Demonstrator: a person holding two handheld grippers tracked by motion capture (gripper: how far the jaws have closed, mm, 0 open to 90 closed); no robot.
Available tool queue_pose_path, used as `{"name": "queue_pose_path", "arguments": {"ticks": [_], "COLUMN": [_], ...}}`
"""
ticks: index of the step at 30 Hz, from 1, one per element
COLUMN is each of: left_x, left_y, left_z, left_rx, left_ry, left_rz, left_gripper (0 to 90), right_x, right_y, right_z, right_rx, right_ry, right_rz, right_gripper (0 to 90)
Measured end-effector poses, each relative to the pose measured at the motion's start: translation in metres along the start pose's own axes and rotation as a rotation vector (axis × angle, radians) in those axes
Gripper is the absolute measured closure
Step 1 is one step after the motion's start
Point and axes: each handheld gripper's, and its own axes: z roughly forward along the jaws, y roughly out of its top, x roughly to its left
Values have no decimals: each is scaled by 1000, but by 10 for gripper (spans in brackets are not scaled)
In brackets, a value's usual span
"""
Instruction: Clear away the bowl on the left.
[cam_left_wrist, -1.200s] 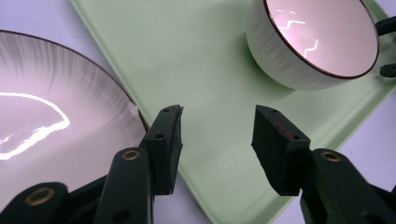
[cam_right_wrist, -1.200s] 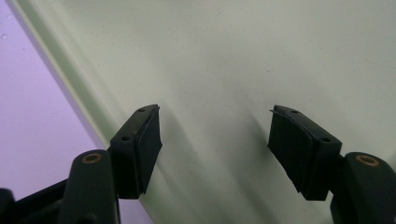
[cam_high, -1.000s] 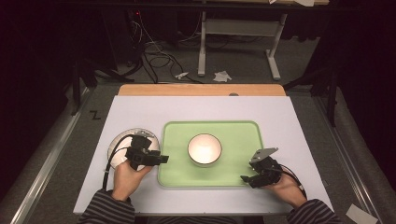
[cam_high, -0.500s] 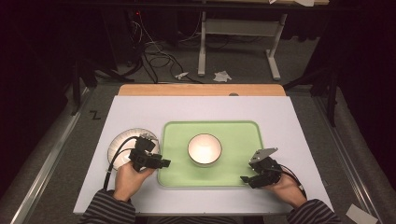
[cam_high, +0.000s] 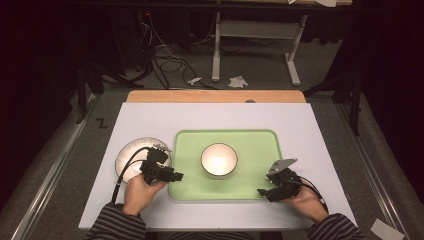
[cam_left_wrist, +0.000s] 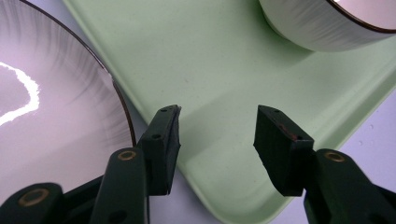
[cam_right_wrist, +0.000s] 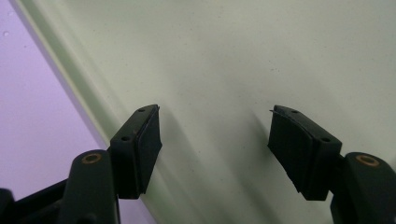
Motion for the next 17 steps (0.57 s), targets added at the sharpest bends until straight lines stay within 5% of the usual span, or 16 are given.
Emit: {"name": "queue_pose_path", "arguments": {"ticks": [17], "left_x": [-1], "left_y": [0], "left_z": [3], "left_rx": [11], "left_ry": [-6], "left_rz": [7], "left_gripper": [494], "right_x": [-1], "right_y": [0], "right_z": [0], "right_rx": [-9], "right_ry": [-4], "right_rz": [-12], "right_gripper": [358]}}
